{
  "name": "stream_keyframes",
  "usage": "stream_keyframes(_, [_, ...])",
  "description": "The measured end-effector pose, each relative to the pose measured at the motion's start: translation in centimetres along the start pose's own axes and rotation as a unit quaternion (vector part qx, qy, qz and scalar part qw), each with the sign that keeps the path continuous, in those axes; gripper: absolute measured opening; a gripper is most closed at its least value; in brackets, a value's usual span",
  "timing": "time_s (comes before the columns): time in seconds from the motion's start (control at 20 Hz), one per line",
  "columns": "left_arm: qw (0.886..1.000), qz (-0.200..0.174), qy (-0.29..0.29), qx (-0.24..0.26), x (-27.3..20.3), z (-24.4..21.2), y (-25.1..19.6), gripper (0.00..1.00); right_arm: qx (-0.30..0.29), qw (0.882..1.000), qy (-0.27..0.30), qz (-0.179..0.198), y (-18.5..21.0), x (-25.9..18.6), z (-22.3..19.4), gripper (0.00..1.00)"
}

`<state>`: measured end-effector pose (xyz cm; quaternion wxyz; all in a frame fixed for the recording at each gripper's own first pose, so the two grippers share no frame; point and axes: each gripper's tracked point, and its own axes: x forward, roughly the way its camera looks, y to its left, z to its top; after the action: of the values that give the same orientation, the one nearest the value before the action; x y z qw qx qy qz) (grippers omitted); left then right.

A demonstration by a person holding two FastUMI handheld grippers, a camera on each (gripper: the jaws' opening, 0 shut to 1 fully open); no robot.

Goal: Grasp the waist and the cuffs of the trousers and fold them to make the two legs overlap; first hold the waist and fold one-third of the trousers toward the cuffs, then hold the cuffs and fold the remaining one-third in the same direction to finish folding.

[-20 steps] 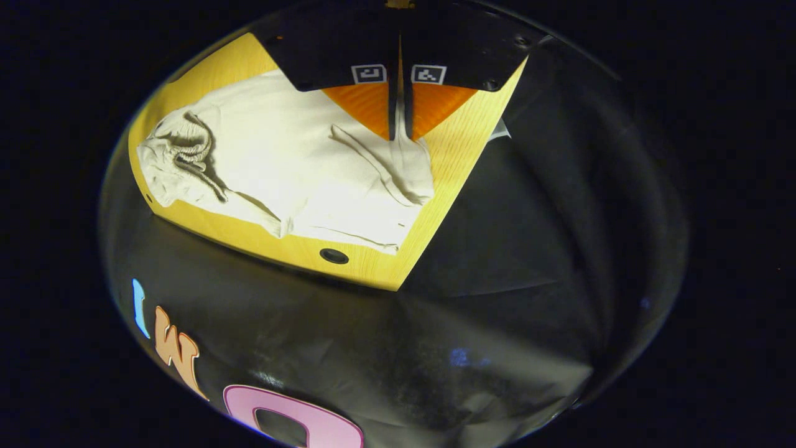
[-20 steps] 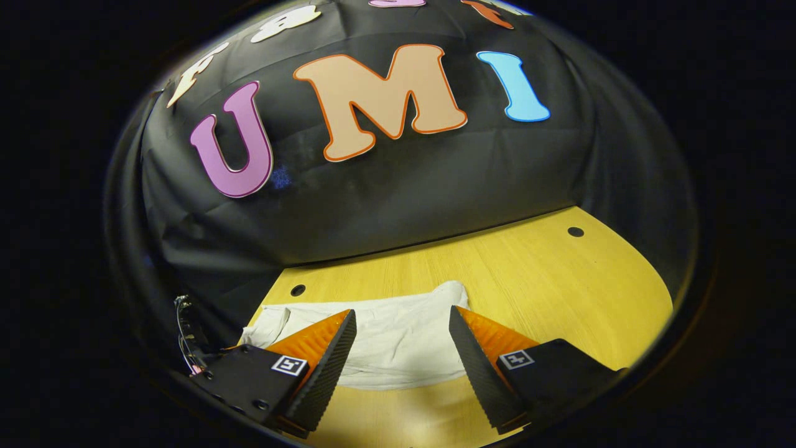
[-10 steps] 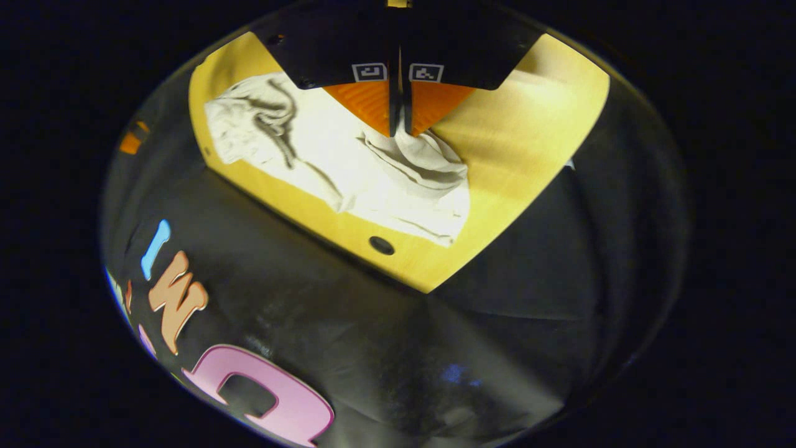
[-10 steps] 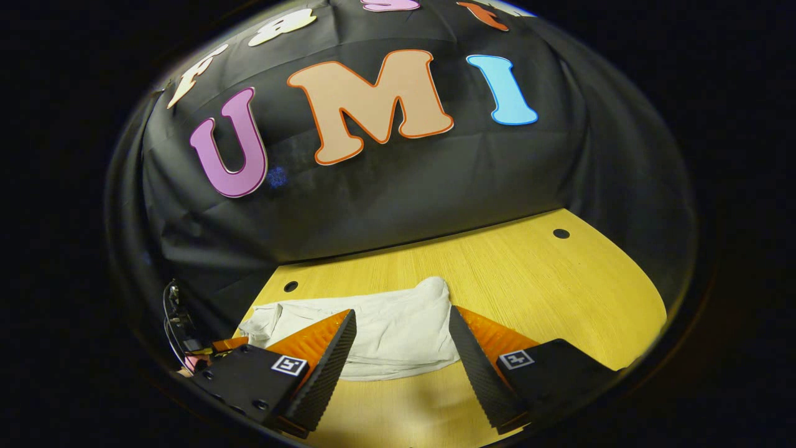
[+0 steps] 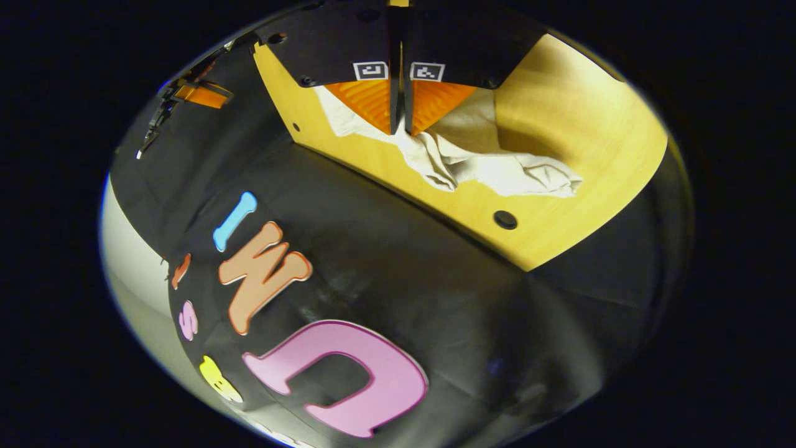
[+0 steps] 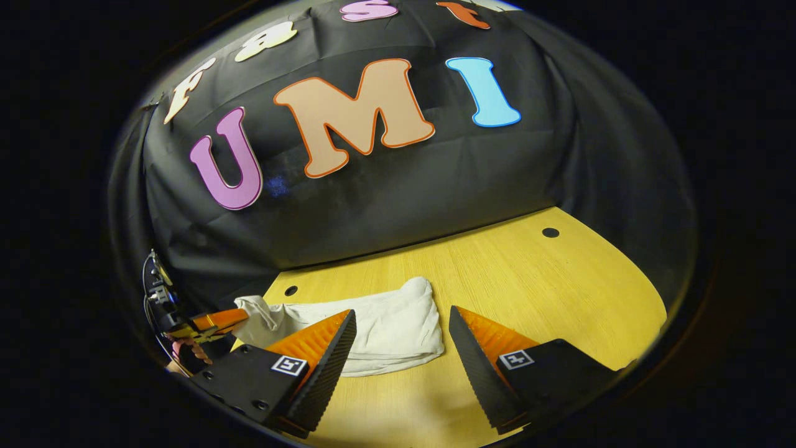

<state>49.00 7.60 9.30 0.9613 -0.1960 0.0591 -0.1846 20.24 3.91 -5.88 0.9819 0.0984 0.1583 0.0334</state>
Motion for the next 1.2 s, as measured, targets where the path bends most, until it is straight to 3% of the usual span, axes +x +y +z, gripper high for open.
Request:
stream_keyframes(0.3, [0.996, -0.06, 0.005, 0.062, 4.4, -0.1, -10.9, 0.0, 0.001, 1.0, -0.006, -0.002, -4.1, -1.3, 1.0, 0.96])
stream_keyframes(0.45, [0.989, -0.072, 0.049, 0.121, 6.6, -3.9, -13.8, 0.0, 0.008, 1.0, -0.008, -0.004, -6.2, -1.9, 1.5, 0.96])
stream_keyframes(0.6, [0.976, -0.058, 0.101, 0.183, 9.1, -8.5, -14.2, 0.0, 0.016, 1.0, -0.009, -0.013, -8.8, -2.3, 1.8, 0.96])
stream_keyframes(0.75, [0.964, -0.066, 0.154, 0.208, 10.5, -13.6, -14.9, 0.06, 0.019, 1.0, -0.006, -0.02, -10.8, -2.6, 1.7, 0.96])
stream_keyframes(0.9, [0.955, -0.061, 0.185, 0.226, 11.1, -17.4, -15.5, 0.27, 0.023, 0.999, -0.006, -0.024, -12.4, -2.7, 2.0, 0.96])
stream_keyframes(1.0, [0.949, -0.047, 0.197, 0.241, 11.4, -19.4, -15.4, 0.49, 0.025, 0.999, -0.006, -0.024, -13.1, -2.8, 2.2, 0.96])
stream_keyframes(1.05, [0.949, -0.042, 0.196, 0.244, 11.3, -19.6, -15.4, 0.6, 0.024, 0.999, -0.007, -0.025, -13.4, -2.8, 2.2, 0.96])
stream_keyframes(1.15, [0.953, -0.028, 0.181, 0.243, 10.9, -19.1, -15.6, 0.69, 0.023, 0.999, -0.007, -0.023, -13.6, -2.8, 2.4, 0.96])
stream_keyframes(1.2, [0.956, -0.016, 0.168, 0.241, 10.6, -18.3, -15.5, 0.83, 0.024, 0.999, -0.008, -0.021, -13.6, -2.9, 2.3, 0.96])
